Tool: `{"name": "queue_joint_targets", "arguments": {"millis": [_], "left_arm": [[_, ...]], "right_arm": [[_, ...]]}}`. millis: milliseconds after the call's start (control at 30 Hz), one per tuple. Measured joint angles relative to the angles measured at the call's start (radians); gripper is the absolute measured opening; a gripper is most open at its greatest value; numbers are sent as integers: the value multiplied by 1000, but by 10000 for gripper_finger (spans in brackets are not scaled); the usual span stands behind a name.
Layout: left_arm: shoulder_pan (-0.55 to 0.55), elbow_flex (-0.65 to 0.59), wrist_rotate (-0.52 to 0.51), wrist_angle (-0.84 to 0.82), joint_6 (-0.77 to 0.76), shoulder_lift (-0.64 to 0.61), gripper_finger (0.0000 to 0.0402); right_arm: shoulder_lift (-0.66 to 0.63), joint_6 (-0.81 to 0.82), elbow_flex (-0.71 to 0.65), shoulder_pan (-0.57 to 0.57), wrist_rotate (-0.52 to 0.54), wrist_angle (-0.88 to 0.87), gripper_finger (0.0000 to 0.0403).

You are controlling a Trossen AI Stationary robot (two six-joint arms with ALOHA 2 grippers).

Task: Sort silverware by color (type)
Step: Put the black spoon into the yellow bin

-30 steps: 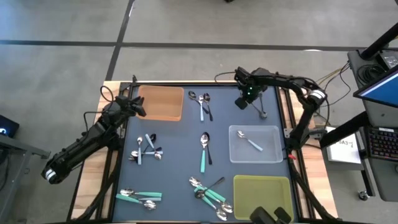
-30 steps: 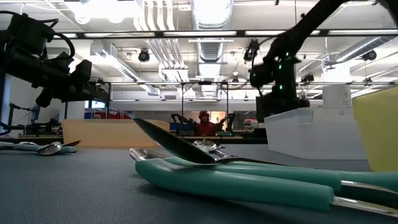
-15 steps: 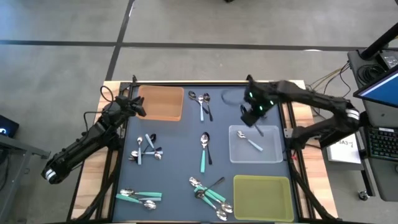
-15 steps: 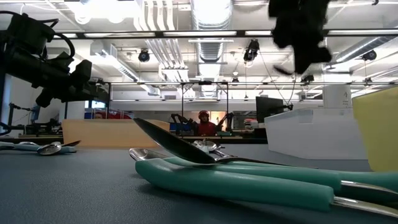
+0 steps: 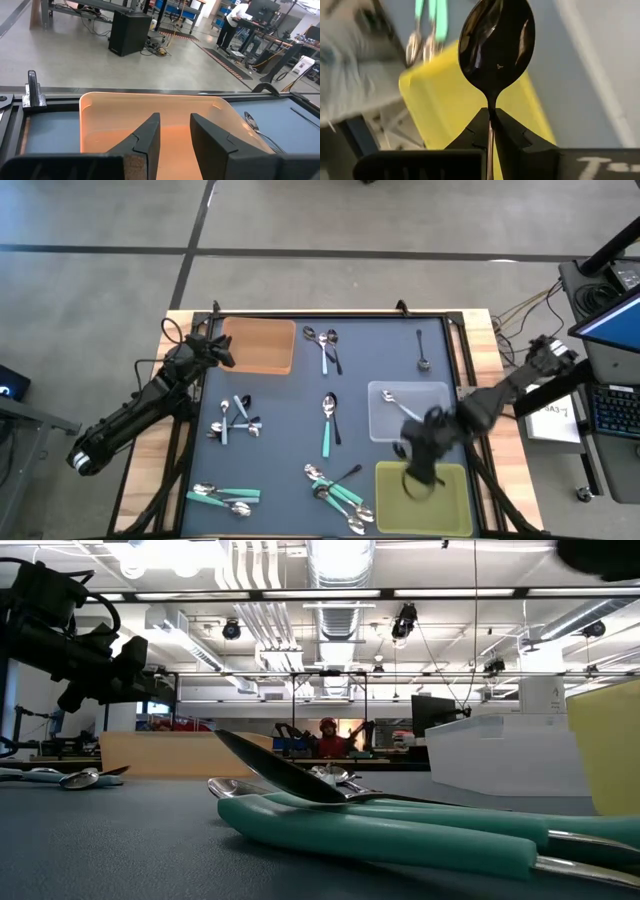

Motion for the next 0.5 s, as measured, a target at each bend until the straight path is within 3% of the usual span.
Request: {"name": "queue_joint_targets", "arguments": {"millis": [200, 500], "left_arm": [[0, 0, 0, 0, 0, 0, 89], [0, 0, 0, 0, 0, 0, 89]], "right_arm": [[100, 22, 0, 131, -7, 94, 9], [188, 85, 0, 131, -52, 105, 21]]}}
